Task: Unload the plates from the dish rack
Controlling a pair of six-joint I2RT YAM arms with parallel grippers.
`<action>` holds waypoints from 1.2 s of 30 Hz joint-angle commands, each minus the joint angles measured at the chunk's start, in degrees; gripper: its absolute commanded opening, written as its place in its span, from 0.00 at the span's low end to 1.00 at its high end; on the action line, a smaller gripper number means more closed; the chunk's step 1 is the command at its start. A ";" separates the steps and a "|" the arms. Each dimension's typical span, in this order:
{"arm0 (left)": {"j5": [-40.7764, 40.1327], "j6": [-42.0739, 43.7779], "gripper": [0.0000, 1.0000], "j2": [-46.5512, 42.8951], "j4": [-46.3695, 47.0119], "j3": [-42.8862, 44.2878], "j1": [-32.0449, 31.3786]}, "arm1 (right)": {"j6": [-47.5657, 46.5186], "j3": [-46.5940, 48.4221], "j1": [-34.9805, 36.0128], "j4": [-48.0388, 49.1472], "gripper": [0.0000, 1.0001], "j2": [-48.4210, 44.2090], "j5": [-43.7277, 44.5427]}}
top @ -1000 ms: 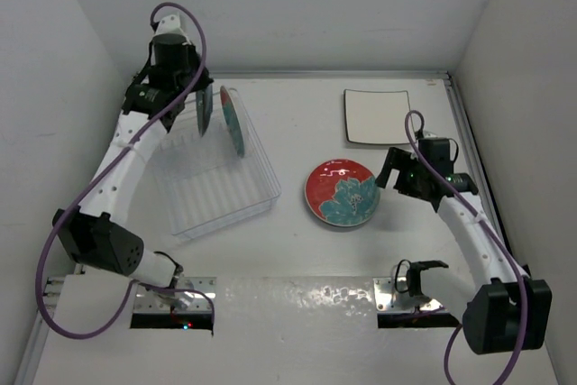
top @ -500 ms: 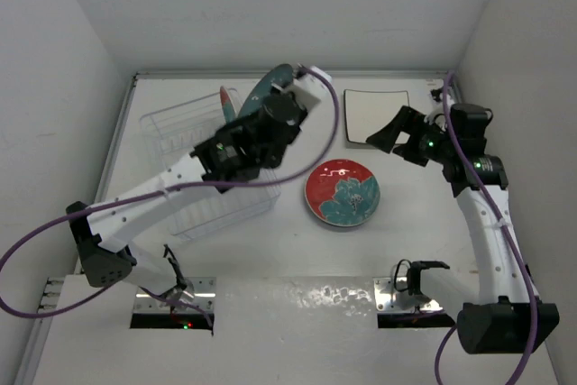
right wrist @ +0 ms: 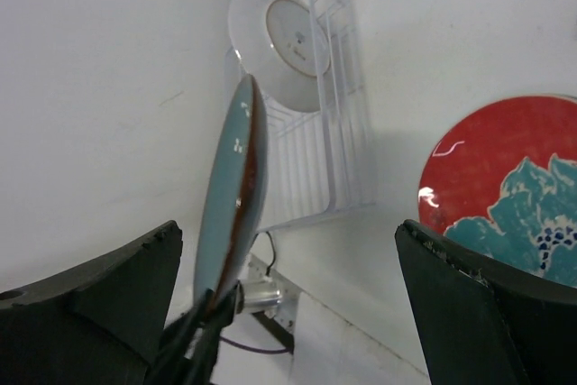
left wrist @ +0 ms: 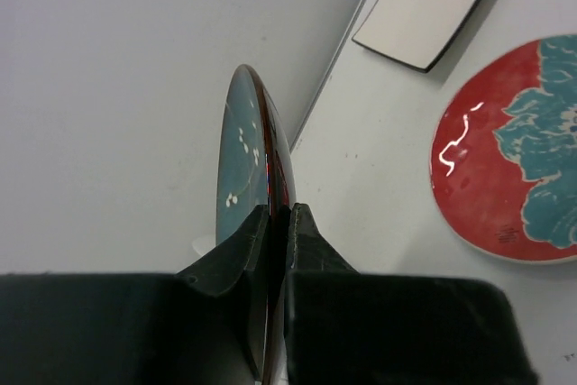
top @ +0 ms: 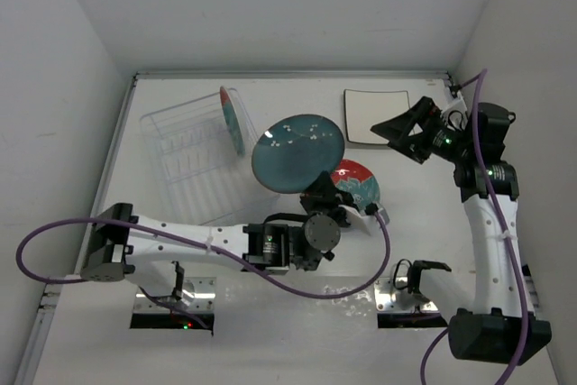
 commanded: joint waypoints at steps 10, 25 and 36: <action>-3.65 18.72 0.00 9.00 20.27 -1.18 -6.83 | 1.89 -9.27 2.84 4.35 0.99 0.16 -6.20; -2.51 13.73 0.00 13.83 18.61 -0.47 -8.15 | -1.13 -16.56 7.15 9.47 0.00 1.49 0.31; -2.86 -7.16 0.67 14.36 5.00 -1.27 -8.07 | 6.96 -28.08 -1.01 26.64 0.00 -2.38 1.10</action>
